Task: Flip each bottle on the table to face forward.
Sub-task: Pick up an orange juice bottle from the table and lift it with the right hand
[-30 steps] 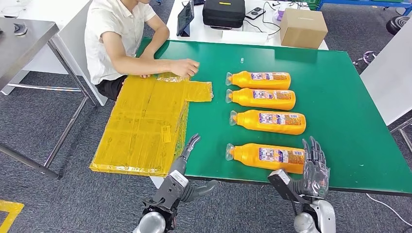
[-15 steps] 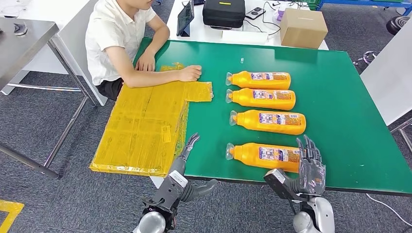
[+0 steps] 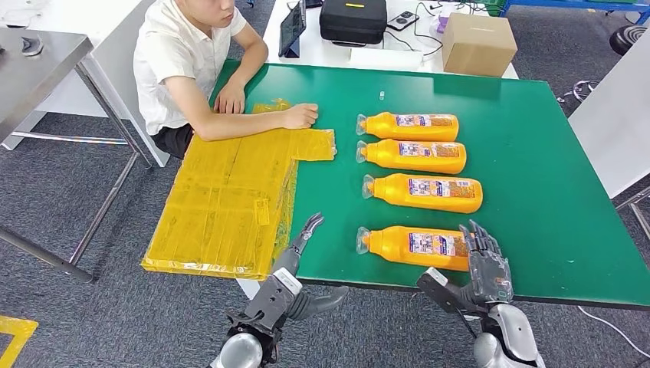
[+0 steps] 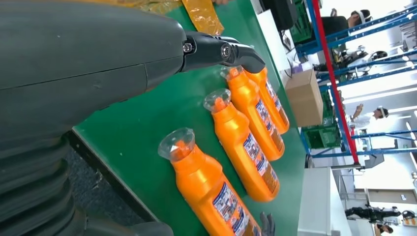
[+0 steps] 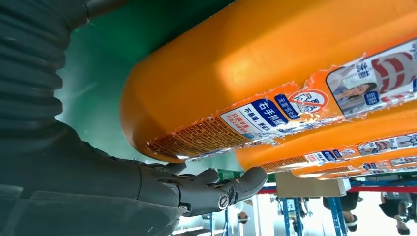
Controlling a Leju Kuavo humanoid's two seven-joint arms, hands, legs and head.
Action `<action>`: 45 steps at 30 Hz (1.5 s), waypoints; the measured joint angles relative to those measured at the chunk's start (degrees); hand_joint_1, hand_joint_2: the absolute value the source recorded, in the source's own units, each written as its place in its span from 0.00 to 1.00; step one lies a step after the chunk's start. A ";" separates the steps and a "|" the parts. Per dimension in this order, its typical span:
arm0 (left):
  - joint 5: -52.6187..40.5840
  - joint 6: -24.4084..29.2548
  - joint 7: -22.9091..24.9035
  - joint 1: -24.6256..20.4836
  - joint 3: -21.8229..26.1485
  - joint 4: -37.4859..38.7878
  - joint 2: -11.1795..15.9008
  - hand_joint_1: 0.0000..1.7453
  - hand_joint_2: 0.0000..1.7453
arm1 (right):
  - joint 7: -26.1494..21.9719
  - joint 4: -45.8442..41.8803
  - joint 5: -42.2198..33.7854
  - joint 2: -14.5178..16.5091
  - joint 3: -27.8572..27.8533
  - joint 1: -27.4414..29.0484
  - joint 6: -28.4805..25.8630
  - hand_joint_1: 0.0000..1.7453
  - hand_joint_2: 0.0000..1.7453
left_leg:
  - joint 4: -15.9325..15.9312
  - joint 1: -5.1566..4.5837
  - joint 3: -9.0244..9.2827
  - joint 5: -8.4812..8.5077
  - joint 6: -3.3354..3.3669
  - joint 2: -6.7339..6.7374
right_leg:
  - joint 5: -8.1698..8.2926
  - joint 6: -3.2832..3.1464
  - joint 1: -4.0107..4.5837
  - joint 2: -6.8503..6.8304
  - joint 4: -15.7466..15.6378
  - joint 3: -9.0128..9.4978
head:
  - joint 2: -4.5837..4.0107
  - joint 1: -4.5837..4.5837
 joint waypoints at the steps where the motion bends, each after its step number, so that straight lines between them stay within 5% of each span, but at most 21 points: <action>1: 0.01 -0.17 0.04 0.01 -0.03 -0.03 0.00 0.00 1.00 | 0.38 0.05 0.40 -0.26 0.27 -0.11 0.00 0.00 1.00 | 0.00 0.00 0.01 0.00 0.00 0.00 | 0.00 0.00 0.00 0.00 0.00 0.01 | 0.00 0.00; 17: 0.01 -0.85 0.58 -0.02 -0.20 -0.58 -0.14 0.00 1.00 | 3.94 1.59 5.56 -2.03 2.72 -1.51 -1.19 0.00 1.00 | 0.00 -0.02 0.20 0.01 0.01 0.00 | 0.01 0.00 -0.02 0.00 -0.01 0.20 | 0.00 0.01; 26: 0.88 -1.05 0.76 -1.02 -0.77 -0.45 -0.91 0.00 1.00 | 3.61 8.71 4.87 -2.05 3.25 -7.71 1.79 0.00 1.00 | 0.00 -0.01 0.40 0.01 0.02 0.03 | 0.04 0.01 -0.02 0.05 -0.02 0.32 | 0.00 0.02; 27: 1.04 -1.06 0.77 -1.17 -0.92 -0.41 -0.94 0.00 1.00 | 3.53 9.58 4.67 -2.08 3.37 -8.44 2.36 0.12 1.00 | 0.00 -0.01 0.46 0.01 0.02 0.03 | 0.04 0.01 -0.02 0.06 -0.03 0.36 | 0.00 0.01; 30: 1.84 -1.26 0.79 -1.44 -1.19 -0.31 -1.02 0.00 1.00 | 3.44 12.23 3.86 -2.43 3.76 -10.44 4.93 0.85 1.00 | 0.00 -0.01 0.60 0.00 0.02 0.09 | 0.04 0.01 -0.02 0.09 -0.04 0.45 | 0.00 0.01; 31: 2.16 -1.40 0.80 -1.52 -1.23 -0.27 -1.04 0.00 1.00 | 3.35 13.11 3.44 -2.62 3.89 -11.02 6.11 0.98 1.00 | 0.00 -0.01 0.63 0.00 0.02 0.10 | 0.04 0.01 -0.02 0.09 -0.04 0.46 | 0.00 0.01; 45: 4.11 -2.14 0.83 -2.37 -1.44 0.44 -1.11 0.00 1.00 | 1.13 18.99 0.32 -5.89 5.44 -14.75 12.57 1.00 1.00 | 0.00 -0.02 1.04 -0.02 0.06 -0.03 | -0.04 0.04 -0.02 0.01 -0.09 0.46 | 0.00 0.02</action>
